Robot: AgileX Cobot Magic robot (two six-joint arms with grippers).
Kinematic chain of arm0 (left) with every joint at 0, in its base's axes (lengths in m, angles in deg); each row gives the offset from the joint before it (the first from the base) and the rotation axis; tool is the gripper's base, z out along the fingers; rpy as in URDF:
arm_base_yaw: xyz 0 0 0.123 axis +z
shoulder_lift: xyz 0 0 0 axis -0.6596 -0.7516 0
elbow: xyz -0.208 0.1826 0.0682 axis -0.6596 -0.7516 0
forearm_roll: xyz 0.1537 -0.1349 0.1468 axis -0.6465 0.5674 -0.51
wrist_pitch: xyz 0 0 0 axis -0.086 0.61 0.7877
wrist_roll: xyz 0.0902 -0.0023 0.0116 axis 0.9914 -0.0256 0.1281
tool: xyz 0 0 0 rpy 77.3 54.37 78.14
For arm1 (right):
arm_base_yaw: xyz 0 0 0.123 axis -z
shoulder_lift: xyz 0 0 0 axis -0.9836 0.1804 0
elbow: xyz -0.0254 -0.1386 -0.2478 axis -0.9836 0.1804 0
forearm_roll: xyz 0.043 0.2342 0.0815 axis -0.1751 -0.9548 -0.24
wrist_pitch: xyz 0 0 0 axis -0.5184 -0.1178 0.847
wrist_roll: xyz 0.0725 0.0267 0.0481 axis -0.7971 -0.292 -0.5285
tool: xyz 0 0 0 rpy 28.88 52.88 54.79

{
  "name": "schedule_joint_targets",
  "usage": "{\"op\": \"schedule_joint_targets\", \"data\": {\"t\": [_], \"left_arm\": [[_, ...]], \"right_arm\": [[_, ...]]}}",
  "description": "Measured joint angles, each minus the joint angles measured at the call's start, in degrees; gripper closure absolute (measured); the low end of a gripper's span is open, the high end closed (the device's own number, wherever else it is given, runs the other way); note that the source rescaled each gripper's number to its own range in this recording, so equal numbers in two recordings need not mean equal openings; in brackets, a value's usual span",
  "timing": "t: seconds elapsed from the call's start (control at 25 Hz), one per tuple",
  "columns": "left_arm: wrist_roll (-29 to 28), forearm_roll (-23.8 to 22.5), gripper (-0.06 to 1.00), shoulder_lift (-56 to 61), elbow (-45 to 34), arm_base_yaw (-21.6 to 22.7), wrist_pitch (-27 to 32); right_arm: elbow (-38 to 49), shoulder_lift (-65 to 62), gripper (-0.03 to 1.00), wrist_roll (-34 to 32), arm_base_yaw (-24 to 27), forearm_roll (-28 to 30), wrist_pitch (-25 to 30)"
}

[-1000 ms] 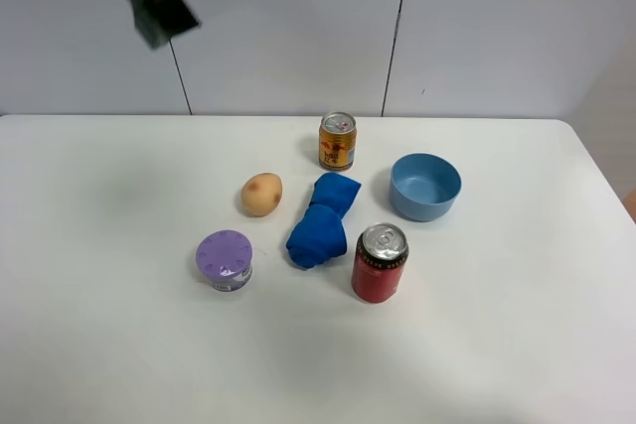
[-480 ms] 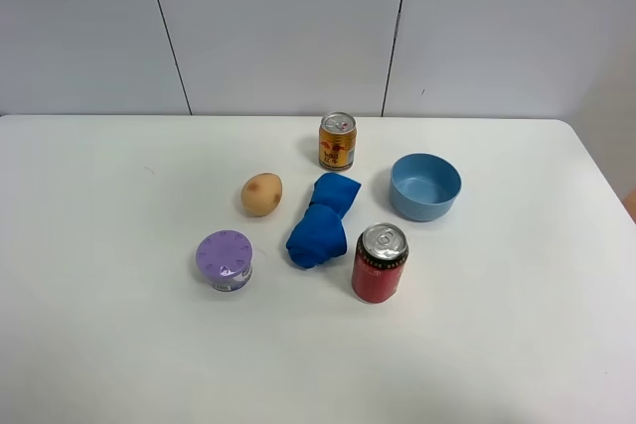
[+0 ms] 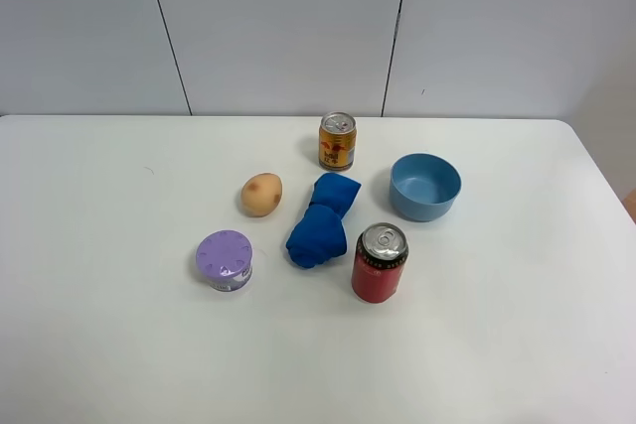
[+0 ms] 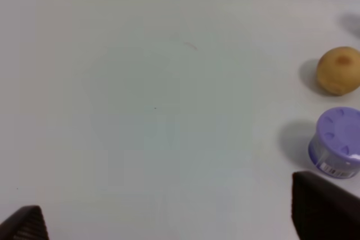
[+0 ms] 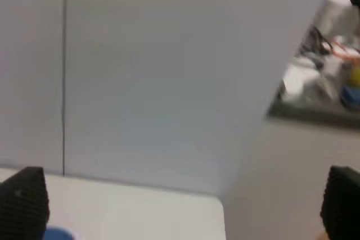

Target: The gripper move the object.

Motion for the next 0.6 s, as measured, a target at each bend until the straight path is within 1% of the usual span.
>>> {"op": "schedule_joint_targets", "data": {"t": [0.16,0.32,0.48,0.6], "left_arm": [[0.0,0.0,-0.06,0.0,0.0,0.0,0.0],[0.0,0.0,-0.06,0.0,0.0,0.0,0.0],[0.0,0.0,-0.06,0.0,0.0,0.0,0.0],[0.0,0.0,-0.06,0.0,0.0,0.0,0.0]], "right_arm": [[14.18,-11.68,-0.03,0.24,9.37,-5.02,0.05],[28.37,-23.83,-0.03,0.69,15.93,-8.95,0.05],[40.42,-32.89,-0.03,0.58,17.32,-13.46,-0.07],[48.73,-37.75,-0.03,-0.63,17.32,-14.21,-1.14]]}}
